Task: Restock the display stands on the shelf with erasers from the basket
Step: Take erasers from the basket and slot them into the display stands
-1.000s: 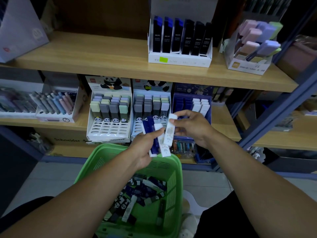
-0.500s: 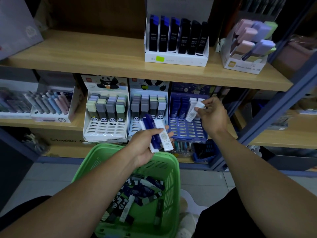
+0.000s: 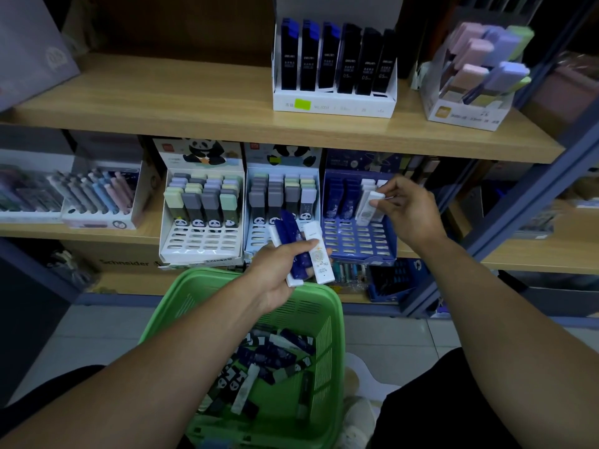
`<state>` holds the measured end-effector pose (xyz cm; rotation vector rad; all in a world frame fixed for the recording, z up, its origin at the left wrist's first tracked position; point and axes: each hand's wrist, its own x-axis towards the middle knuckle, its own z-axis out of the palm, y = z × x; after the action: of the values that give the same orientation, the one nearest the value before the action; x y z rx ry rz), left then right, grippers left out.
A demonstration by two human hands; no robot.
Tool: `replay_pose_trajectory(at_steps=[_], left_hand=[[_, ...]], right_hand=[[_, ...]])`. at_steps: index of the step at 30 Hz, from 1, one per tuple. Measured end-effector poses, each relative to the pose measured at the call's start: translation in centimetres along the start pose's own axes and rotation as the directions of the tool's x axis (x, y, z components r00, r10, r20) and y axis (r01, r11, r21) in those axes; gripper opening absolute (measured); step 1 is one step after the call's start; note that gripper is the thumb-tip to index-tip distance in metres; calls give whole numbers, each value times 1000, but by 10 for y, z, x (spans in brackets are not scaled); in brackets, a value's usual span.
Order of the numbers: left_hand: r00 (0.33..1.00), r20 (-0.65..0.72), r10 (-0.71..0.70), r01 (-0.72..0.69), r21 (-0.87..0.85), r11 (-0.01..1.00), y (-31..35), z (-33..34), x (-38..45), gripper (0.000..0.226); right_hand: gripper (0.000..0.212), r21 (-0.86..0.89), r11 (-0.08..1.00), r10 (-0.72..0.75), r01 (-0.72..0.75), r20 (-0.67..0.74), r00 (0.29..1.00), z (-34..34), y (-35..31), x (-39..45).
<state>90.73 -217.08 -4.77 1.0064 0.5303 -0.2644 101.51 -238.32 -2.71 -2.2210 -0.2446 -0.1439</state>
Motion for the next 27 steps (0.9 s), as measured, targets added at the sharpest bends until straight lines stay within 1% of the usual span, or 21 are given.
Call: replay_pose_trajectory(at_steps=[3,6,8,17,20,23,27], left_hand=[[1000,4,7,-8,22,1000,-2,1,-1,35],[1000,9,6,-6,16,1000,-2,0,-2,37],[1000,9,6,-7,15,1000,-1,1,-3,34],[999,-30,-13,15,62,998,-3,5,-4,30],[999,-45,3,1,74,997,-5,5,-2,36],[999,-47,8,-4,78,997,-6,5,-2,36],[999,-34,7,-4,93,996,-6,5,-1,37]], right_hand=[[13,-13,1000,-17,17,-26,1000,-3,2,2],[15,-2,1000,-23,23,12,1000,-8,1,2],[12,0,1000,-27,27,32,999,-12,4,3],[8,-54,996,-75,76,28,997,-5,5,3],[12,-47,998,-46,46,-4,999,-1,8,4],[18,-49,998,-28,26,-39,999,1,6,6],[21,-50,999,2,-4,-29,1000,4,4,9]])
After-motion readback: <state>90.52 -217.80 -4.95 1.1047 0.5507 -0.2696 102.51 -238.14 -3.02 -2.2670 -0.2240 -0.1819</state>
